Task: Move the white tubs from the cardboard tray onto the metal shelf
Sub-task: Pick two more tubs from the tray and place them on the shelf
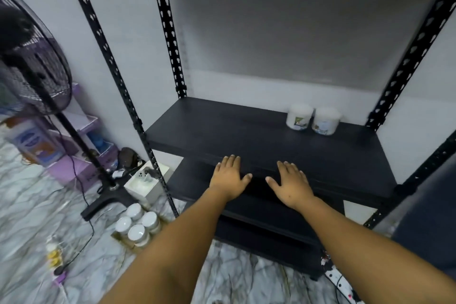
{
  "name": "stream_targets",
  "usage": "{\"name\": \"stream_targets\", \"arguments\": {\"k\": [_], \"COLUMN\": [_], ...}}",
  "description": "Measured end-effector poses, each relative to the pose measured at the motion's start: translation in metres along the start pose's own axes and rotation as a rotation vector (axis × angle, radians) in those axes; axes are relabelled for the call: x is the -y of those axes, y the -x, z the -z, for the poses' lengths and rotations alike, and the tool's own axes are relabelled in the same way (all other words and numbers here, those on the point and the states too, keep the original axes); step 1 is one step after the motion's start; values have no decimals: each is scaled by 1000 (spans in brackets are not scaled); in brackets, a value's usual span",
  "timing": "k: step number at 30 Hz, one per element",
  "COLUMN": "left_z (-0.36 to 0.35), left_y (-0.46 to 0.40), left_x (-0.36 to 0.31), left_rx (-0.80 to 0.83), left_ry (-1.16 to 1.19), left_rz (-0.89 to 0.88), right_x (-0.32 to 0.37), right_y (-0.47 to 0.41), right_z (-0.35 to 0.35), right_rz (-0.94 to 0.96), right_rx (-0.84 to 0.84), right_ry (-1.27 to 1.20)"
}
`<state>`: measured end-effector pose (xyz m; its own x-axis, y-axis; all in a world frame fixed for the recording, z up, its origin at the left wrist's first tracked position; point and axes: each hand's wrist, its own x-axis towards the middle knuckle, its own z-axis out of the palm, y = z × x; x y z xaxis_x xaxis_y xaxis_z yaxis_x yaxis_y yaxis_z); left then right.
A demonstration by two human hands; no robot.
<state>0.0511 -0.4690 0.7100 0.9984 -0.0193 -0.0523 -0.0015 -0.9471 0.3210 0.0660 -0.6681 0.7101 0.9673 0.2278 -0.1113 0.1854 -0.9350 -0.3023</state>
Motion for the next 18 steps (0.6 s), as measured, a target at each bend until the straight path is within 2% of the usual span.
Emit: {"name": "stream_targets", "arguments": {"k": [10, 18], "left_z": [14, 21], "left_y": [52, 80], "left_x": [106, 195], "left_rx": [-35, -63], "left_ry": [7, 45], "left_rz": [269, 367], "right_x": [101, 186], "right_y": [-17, -38], "right_z": [-46, -88], "right_rz": [210, 309], "right_rx": [94, 156], "right_ry": [-2, 13]}}
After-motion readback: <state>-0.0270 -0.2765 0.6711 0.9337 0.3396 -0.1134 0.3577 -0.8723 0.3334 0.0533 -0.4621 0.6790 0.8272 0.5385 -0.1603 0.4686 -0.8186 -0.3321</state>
